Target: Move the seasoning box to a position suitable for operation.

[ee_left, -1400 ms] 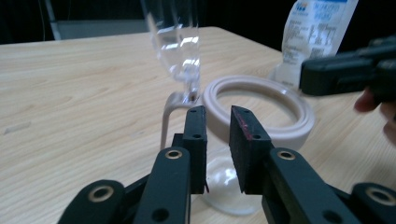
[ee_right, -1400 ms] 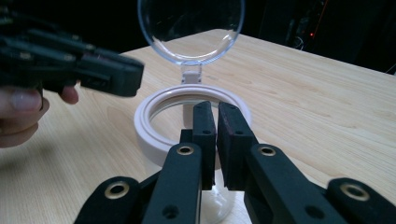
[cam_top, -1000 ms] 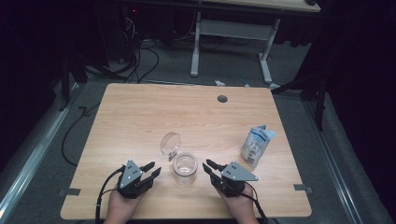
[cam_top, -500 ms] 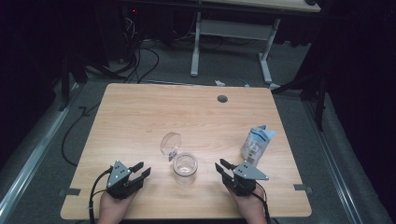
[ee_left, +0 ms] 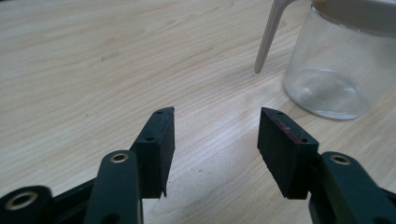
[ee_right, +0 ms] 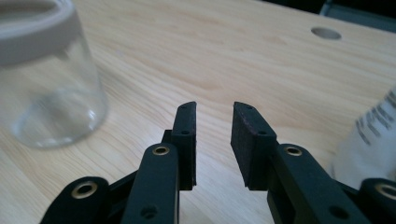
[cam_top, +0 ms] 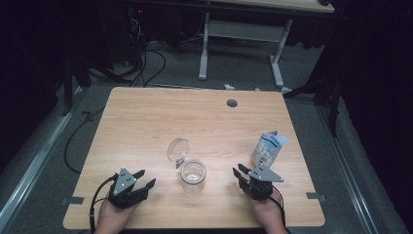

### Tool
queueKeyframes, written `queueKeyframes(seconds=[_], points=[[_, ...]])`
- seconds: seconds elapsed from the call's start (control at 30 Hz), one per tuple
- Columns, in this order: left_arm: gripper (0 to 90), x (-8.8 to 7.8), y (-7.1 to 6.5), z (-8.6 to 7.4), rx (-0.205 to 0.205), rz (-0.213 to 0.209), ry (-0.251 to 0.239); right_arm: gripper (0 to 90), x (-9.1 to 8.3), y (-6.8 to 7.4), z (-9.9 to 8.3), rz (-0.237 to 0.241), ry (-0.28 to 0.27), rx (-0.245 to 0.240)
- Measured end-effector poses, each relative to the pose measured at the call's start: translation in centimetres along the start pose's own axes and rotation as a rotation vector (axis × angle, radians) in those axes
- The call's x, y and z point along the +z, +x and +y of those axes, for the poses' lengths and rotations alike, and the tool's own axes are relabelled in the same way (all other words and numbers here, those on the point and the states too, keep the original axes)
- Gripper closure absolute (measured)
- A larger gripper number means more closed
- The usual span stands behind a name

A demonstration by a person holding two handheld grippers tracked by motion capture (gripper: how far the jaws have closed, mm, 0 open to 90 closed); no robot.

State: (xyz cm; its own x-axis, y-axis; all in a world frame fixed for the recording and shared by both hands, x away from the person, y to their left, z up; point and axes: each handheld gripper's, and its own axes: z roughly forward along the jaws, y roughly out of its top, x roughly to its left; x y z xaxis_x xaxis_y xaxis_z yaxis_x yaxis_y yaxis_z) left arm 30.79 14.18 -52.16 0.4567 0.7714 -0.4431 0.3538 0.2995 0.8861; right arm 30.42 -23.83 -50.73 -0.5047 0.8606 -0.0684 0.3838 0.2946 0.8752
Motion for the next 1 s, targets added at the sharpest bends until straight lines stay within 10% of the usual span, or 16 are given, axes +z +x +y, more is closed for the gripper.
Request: queueKeyframes(seconds=[0.3,0.73,1.0], points=[[41.7,-0.4,-0.3,-0.2,-0.009,-0.022,-0.012,68.5,-1.2,-1.0,-1.8,-0.071,0.084,0.037],[41.7,0.2,-0.3,-0.3,-0.011,-0.015,-0.033,51.5,-5.9,-3.9,-3.1,-0.128,0.017,0.107],[41.3,0.1,0.0,-0.2,-0.033,-0.013,-0.037,41.5,-5.9,-5.9,-2.8,-0.181,0.017,0.153]])
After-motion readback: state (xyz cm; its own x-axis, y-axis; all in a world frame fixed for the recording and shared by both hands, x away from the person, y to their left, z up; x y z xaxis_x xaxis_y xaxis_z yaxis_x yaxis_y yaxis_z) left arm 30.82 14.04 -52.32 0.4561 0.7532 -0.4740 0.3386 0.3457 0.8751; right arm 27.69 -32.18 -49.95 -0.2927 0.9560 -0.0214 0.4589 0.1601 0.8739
